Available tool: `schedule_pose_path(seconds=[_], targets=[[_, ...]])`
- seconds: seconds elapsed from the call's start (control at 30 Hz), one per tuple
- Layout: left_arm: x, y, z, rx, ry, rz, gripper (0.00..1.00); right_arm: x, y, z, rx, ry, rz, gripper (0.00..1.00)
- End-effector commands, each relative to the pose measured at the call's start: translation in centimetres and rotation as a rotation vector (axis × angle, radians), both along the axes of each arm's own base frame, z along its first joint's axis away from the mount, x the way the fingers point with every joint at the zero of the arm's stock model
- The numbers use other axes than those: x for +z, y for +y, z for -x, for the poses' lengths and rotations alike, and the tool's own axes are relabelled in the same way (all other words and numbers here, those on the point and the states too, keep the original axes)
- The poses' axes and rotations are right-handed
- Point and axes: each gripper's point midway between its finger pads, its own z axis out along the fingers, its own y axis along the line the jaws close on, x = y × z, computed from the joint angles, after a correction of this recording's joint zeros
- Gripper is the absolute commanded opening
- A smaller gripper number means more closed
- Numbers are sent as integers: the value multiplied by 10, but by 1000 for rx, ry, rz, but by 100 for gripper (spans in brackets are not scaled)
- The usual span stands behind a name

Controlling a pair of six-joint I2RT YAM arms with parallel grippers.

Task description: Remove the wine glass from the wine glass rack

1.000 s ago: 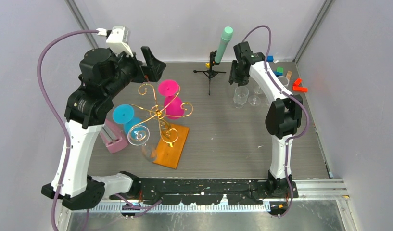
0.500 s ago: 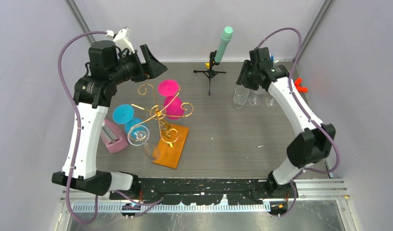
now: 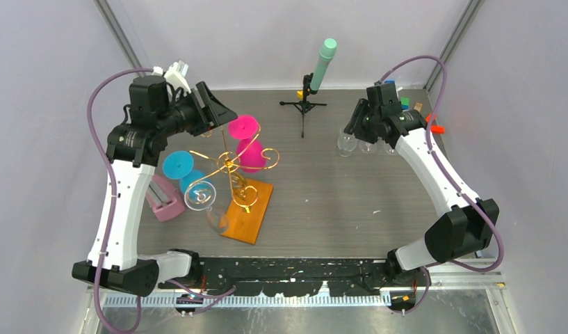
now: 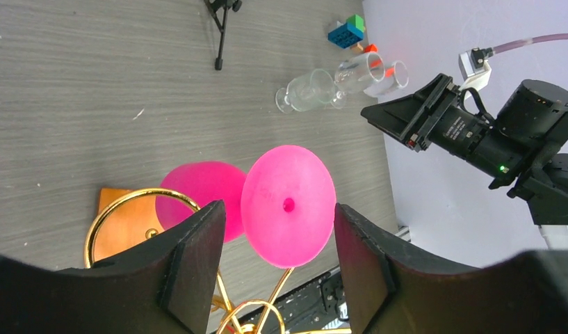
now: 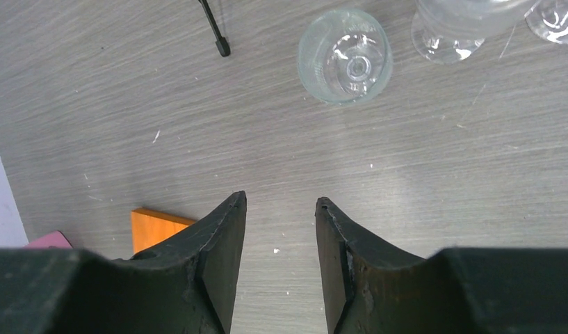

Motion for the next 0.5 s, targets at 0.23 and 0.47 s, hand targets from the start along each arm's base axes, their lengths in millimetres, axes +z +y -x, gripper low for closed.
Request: schedule_pose_path(seconds=[0.23,0.47], targets=[[-6,-1,7,18,3,58,54,16,-6,26,-12,-50,-32,47],[-4,-17,3,-22,31,175,48,14,-14,37,-37,-50,-21,46]])
